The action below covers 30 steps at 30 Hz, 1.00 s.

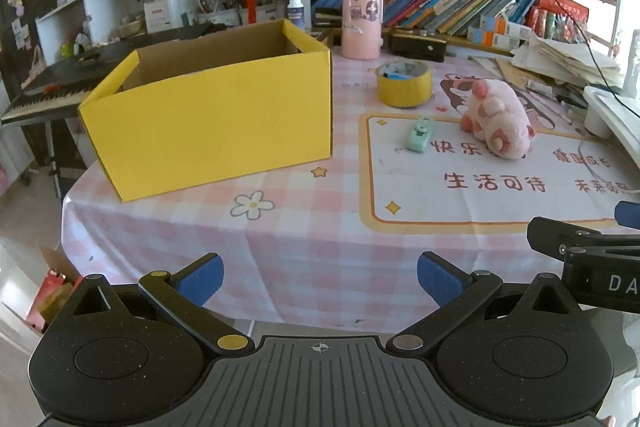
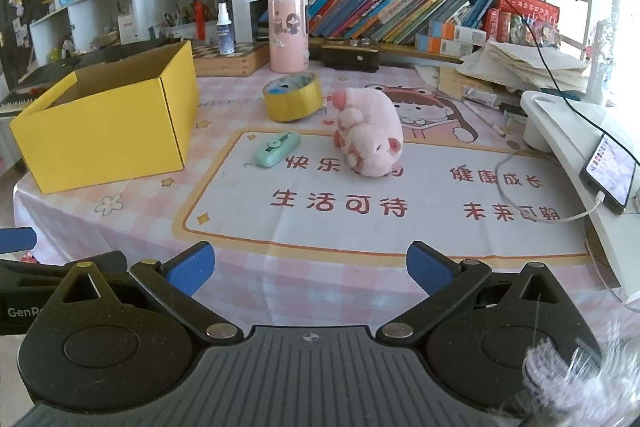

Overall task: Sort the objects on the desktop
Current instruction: 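Move both tools toward the pink plush pig and mint-green dispenser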

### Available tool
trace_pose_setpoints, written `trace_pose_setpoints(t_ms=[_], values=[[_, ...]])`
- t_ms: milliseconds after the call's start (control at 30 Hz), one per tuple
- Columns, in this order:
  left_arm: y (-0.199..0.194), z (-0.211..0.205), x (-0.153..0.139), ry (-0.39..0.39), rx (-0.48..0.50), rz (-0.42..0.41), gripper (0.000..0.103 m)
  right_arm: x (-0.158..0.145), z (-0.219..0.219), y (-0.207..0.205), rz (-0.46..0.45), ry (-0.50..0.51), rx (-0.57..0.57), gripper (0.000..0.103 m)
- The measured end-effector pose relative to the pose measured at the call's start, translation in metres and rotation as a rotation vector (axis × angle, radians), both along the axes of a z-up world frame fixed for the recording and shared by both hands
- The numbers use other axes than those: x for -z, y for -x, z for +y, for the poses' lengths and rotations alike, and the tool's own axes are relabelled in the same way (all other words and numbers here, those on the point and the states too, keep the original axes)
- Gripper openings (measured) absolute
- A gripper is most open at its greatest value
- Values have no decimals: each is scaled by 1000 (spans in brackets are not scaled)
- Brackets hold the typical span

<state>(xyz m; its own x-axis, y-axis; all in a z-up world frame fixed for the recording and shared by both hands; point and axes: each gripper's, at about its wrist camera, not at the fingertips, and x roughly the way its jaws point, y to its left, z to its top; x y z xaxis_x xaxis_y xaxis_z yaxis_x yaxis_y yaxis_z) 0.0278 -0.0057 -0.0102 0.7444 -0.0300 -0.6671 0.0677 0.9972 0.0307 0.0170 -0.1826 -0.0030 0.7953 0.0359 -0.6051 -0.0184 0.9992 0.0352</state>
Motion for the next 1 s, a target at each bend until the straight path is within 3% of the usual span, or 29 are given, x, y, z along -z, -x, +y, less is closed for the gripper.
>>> trace_pose_setpoints(t_ms=[1000], values=[[-40,-13,3,17,27,7,103,4,-11,-34,24,4,13,103]])
